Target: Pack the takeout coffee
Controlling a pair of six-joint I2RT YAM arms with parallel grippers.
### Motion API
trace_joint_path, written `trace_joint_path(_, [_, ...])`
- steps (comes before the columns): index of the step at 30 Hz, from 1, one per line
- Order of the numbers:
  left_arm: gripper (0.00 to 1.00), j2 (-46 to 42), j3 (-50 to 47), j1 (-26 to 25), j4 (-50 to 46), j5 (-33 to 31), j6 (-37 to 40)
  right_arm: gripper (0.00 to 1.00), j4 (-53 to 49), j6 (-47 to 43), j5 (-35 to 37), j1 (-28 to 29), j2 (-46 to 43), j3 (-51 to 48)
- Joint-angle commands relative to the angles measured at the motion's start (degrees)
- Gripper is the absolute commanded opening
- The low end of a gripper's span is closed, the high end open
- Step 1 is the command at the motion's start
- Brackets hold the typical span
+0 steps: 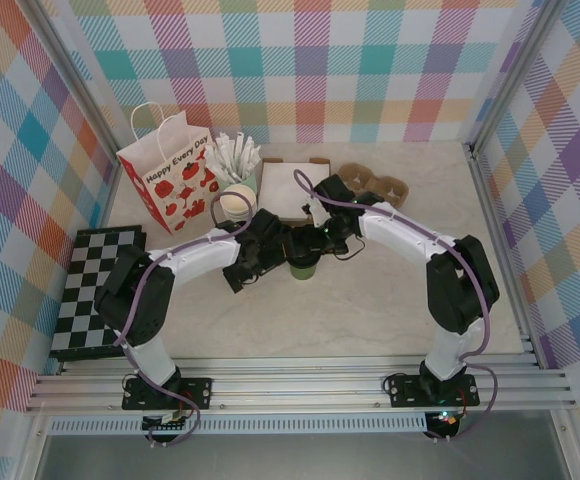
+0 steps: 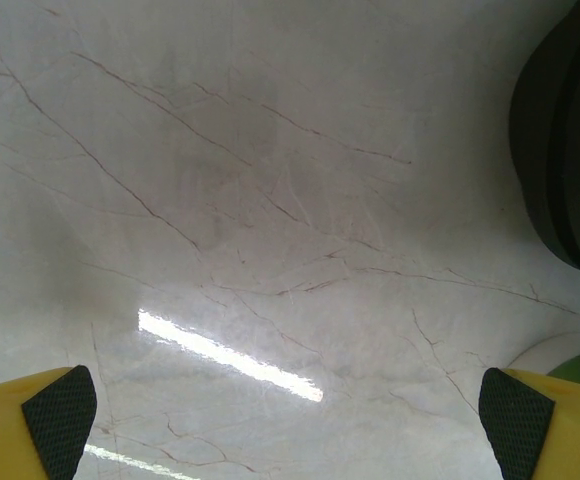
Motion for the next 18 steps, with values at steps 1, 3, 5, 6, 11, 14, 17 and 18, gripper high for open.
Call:
trace_joint_path(1, [1.00,0.4,1.5,0.3,-1.4,0.5,0.1,1.00,-1.1,1.0,0.0,0.5,0.7,2.0])
trace_joint_path(3, [1.00,0.4,1.6,0.3,-1.6,0.3,0.2,0.98,-1.1,1.9,1.6,0.5,0.9,1.9])
trace_joint_path(5, [1.00,0.4,1.6,0.3,-1.8,0.2,0.4,0.87,-0.9,2.3,2.1,0.5,0.9,1.5])
trace_joint_path(6, [1.00,0.4,1.6,0.3,-1.8,0.3,0.5,0.81,-0.6,2.6,2.2,0.5,0.9,1.3])
trace_joint_path(11, [1.00,-1.1,1.9,0.3,-1.6,0.5,1.5,0.71,0.0,2.3,3.1,0.2,-0.7,0.6])
trace_joint_path(14, [1.00,-4.0,1.7,0.3,-2.0,-0.5,2.1,0.70,-1.0,1.5,3.3,-1.4,-2.0,0.8])
trace_joint_path(17, [1.00,-8.4,0.6,0.3,-3.3,-4.0,1.8,0.71,-1.5,0.7,3.5,-4.9,-3.6,0.7])
trace_joint_path(18, [1.00,-10.2,0.0,0.3,-3.7,-5.8,1.5,0.71,-1.7,0.2,3.6,-6.5,-3.9,0.9])
